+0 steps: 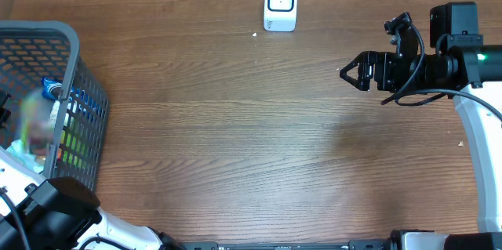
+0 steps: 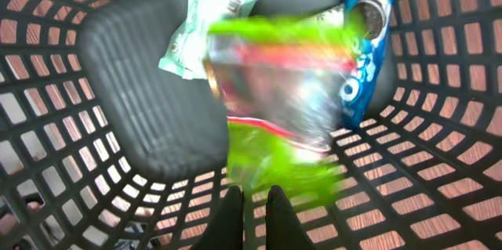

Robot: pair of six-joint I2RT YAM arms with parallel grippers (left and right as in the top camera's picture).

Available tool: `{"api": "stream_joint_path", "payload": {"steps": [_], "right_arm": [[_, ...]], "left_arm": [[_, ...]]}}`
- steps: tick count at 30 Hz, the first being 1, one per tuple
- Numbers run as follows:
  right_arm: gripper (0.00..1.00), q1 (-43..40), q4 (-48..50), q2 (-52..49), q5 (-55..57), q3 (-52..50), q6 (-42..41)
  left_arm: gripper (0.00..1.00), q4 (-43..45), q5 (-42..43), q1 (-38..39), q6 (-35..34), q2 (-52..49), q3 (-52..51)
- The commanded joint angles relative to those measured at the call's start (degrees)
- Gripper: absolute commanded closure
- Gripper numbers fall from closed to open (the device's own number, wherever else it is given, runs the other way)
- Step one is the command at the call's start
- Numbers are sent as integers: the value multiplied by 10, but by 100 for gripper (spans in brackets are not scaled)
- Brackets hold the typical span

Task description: Scan the item barcode

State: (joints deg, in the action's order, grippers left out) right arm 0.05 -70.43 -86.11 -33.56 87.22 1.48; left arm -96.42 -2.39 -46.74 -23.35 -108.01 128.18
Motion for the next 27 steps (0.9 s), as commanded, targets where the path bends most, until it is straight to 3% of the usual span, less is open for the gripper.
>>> {"api": "stream_joint_path", "payload": {"steps": [1,6,9,10,11,27], "right_arm": [[0,3,4,2,5,11,-2],[0,3,5,2,5,11,-2],[0,3,5,2,5,11,-2],[0,3,5,2,5,11,-2],[0,3,5,2,5,11,-2],[0,3,7,2,5,11,-2]], "left_arm": [[96,9,-5,12,5,9,7],[96,13,-6,19,5,9,10],[53,16,-14,19,4,-1,8],[26,20,-22,19,3,-10,3],[20,21,-27,19,-2,-16,-2],[12,208,-20,71,-52,-90,-216]]}}
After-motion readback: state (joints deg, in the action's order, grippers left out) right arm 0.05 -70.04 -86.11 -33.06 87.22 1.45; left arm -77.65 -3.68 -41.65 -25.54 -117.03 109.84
